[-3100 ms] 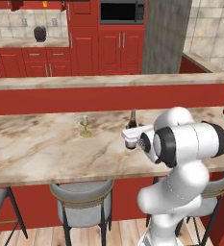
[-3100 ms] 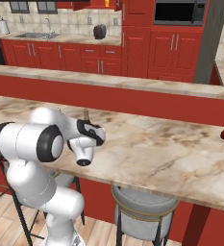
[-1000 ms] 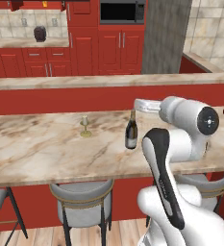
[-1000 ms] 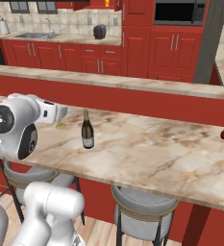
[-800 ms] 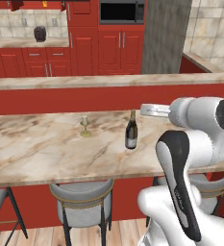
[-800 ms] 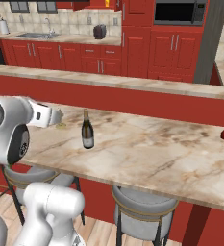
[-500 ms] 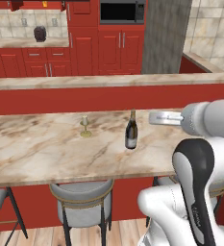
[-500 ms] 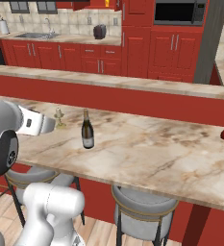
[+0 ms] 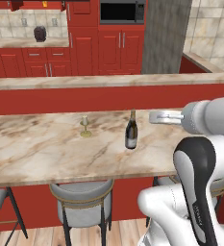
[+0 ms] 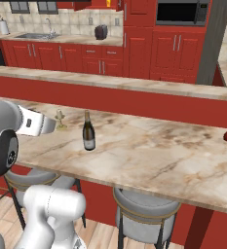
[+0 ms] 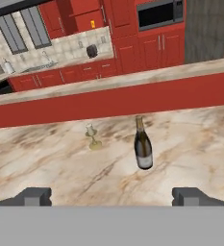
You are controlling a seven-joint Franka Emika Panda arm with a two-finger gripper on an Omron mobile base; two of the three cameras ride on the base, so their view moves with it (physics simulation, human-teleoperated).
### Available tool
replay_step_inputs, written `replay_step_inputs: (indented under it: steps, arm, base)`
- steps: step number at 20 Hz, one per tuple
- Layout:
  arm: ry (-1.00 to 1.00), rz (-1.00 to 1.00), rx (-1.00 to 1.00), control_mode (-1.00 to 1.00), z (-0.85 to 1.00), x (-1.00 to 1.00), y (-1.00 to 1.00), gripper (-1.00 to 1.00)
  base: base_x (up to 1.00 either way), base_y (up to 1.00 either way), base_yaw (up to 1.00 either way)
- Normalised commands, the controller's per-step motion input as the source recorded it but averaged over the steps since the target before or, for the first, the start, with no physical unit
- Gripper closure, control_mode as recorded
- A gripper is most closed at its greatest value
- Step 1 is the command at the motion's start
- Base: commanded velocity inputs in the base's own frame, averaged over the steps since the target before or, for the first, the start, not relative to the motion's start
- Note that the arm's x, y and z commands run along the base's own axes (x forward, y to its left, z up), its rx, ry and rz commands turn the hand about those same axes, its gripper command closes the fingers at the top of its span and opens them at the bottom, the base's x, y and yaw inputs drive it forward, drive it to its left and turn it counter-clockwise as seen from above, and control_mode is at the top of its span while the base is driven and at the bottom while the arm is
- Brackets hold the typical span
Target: Open the cabinet directly in front. Then move the wine and the cup to the dining counter with the candle on it.
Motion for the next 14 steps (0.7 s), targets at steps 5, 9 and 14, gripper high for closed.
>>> replay_step_inputs:
  steps: [5,9,14]
  arm:
    - [0.02,0.0,0.0,1.0,-0.04,-0.28,0.0,-1.0]
    - [0.0,0.0,0.0,1.0,0.0,0.0,0.0,-1.0]
    - [0.0,0.0,0.0,1.0,0.0,0.0,0.0,-1.0]
  base:
    - [-0.4,0.01,0.0]
    - [-0.87,0.4,0.0]
    - [-0.17,0.98,0.0]
